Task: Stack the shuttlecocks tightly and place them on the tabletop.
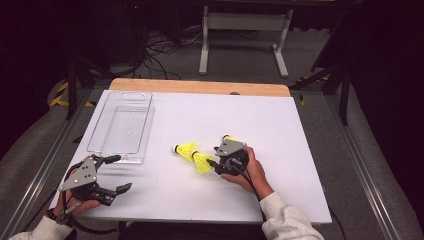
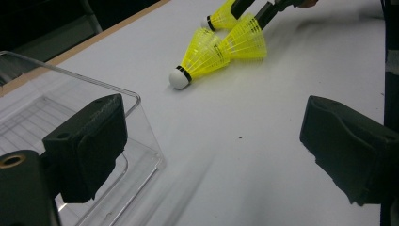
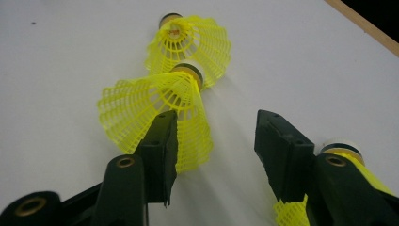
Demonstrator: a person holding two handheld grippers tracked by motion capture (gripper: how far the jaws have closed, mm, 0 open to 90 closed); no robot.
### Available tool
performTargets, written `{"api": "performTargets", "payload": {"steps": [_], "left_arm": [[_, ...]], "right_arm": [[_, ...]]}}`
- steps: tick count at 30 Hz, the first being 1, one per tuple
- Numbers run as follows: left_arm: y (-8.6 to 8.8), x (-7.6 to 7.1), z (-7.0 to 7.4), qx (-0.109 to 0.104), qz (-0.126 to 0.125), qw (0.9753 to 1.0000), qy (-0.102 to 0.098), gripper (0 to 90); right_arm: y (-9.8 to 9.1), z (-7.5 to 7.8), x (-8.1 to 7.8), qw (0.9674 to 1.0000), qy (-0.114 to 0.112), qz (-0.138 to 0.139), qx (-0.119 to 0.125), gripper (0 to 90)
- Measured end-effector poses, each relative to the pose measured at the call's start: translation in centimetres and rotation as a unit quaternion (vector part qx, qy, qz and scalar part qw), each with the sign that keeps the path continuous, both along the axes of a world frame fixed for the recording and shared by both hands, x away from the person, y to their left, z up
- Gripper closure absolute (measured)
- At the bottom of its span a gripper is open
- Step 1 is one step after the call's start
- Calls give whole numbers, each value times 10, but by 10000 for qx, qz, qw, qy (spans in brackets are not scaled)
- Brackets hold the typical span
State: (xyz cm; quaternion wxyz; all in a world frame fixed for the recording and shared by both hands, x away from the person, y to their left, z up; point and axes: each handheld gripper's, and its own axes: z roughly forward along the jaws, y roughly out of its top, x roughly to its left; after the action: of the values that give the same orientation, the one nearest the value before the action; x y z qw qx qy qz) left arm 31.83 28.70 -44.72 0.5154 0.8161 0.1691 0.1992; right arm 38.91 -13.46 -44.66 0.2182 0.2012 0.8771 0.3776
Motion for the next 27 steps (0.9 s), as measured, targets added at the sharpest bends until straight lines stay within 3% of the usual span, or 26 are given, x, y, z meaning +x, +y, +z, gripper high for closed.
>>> {"api": "performTargets", "payload": {"steps": [6,13,19,23,27], "left_arm": [[0,0,0,12,-16,10000,-27,86],[0,-1,1,-13,1,10000,-56,78],[0,-1,1,-13,7,10000,-64,73],[-1,-1,1,-14,17,10000,-52,53],[-1,-1,1,-16,41,10000,-49,49]], "right_arm": [[-6,7,-26,9999,-62,60,101,549],[-1,0,-45,9998,-2,93,167,570],[12,-11,-47,9997,132,80,191,571],[24,-18,-42,9999,97,-28,34,545],[30,-23,-38,9998,191,-38,26,537]]}}
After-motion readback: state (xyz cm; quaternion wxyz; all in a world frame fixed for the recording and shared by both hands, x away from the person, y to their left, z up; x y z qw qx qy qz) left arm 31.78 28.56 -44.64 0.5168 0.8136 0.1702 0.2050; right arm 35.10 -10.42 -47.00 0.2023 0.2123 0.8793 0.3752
